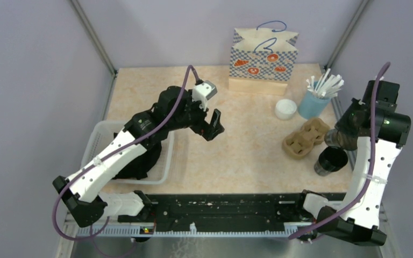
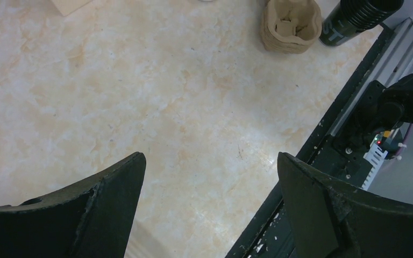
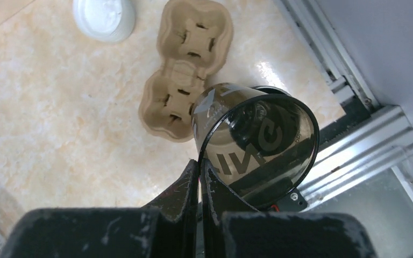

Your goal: Pack the takeout coffee

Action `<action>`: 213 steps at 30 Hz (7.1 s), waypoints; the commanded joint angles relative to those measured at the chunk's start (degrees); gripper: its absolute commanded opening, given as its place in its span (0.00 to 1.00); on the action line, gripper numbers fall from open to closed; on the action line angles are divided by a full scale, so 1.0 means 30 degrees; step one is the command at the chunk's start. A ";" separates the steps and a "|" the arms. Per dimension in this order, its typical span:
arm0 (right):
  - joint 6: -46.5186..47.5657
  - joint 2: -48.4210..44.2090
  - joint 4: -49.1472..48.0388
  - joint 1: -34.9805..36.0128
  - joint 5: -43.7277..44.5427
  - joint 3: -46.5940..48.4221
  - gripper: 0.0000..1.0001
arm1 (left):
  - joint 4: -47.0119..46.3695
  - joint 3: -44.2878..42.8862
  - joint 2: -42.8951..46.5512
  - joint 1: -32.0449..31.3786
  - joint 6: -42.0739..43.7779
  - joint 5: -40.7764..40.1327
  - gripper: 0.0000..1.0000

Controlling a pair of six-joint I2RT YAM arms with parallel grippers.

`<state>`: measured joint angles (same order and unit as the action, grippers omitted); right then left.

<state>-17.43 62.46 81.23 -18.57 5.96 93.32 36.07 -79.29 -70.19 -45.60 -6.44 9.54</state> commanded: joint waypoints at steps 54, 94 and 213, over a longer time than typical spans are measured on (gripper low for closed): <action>-0.0490 1.3141 -0.5598 1.7622 0.3348 0.5490 0.62 | 0.4165 -0.4330 -0.0472 -0.0063 -0.4398 -0.1698 0.99; -0.8475 1.3911 -1.4467 0.8884 1.0017 -0.4481 0.38 | 0.4407 -0.4655 -0.1124 -0.3285 0.0839 -0.5890 0.98; -0.1299 0.4109 -1.5124 0.8474 -0.0607 -0.6145 0.00 | 0.5330 -0.7829 -0.4593 -0.2201 -0.0752 -0.3491 0.98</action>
<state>-26.52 82.83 35.07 7.20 15.62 75.68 51.81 -98.63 -82.50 -52.51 -5.30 -5.61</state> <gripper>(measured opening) 0.023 0.985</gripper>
